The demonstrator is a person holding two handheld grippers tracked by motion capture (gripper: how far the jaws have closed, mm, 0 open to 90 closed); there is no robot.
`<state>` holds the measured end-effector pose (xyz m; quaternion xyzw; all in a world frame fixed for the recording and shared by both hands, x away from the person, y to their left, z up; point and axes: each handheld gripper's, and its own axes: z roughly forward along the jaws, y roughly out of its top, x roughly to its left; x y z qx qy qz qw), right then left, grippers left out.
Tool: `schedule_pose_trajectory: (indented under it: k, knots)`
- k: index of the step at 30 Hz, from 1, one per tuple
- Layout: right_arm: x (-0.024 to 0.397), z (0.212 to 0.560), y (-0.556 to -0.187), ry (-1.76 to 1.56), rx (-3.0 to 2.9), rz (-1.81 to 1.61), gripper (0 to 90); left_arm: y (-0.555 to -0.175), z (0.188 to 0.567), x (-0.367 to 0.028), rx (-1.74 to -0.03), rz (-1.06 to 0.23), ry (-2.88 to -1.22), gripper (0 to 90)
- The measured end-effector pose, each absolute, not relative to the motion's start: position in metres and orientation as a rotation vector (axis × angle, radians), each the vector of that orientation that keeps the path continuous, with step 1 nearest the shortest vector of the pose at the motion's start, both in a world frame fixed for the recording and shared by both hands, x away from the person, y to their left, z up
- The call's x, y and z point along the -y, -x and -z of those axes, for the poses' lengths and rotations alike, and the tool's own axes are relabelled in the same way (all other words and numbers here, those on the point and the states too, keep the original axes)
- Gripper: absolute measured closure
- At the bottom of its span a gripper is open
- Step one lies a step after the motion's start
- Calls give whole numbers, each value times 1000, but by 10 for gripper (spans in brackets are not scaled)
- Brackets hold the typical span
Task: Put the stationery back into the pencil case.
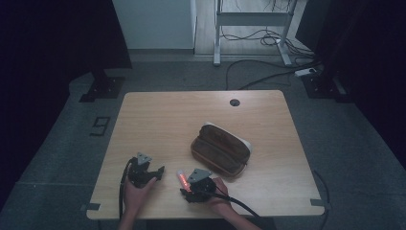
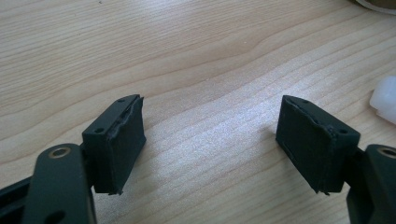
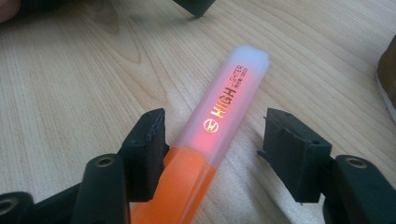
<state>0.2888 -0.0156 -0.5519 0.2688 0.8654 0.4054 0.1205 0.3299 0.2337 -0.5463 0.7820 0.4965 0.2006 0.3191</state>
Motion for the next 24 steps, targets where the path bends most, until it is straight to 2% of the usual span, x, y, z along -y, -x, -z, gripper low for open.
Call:
schedule_pose_trajectory:
  k: [3, 14, 24]
  knots:
    - [16, 552, -290, -794, -2525, -1184, 409, -330, 546, -234, -1306, -527, -2055, 234]
    - [23, 549, -295, -837, -2517, -1156, 632, -330, 546, -234, -1306, -527, -2056, 234]
    - [29, 547, -300, -843, -2545, -1158, 654, -330, 546, -234, -1306, -527, -2056, 234]
